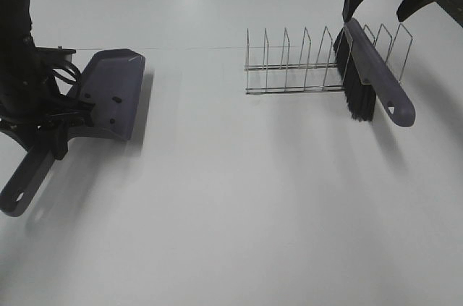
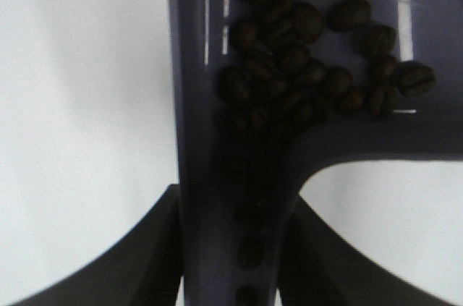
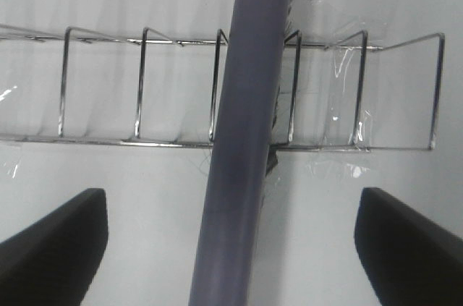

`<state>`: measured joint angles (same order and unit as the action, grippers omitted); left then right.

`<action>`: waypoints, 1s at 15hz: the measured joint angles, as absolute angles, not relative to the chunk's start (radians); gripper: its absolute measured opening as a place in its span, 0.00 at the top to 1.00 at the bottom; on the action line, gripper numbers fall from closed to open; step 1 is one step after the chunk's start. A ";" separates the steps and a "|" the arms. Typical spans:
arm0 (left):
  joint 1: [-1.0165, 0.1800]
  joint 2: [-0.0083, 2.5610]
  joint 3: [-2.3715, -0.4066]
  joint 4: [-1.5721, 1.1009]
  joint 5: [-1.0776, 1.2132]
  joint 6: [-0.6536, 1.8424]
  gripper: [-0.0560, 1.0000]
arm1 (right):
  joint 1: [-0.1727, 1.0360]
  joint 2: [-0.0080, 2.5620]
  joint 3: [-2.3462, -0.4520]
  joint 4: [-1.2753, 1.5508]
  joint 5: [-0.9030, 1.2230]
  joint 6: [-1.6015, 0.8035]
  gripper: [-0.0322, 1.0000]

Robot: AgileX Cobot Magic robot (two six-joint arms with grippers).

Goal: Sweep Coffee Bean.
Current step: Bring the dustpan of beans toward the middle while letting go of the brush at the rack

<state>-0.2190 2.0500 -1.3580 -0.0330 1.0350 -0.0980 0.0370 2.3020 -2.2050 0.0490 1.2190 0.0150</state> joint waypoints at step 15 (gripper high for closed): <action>-0.219 2.159 -1.358 -0.120 0.861 -0.152 0.63 | 0.037 1.120 -0.993 0.061 1.057 -0.058 0.20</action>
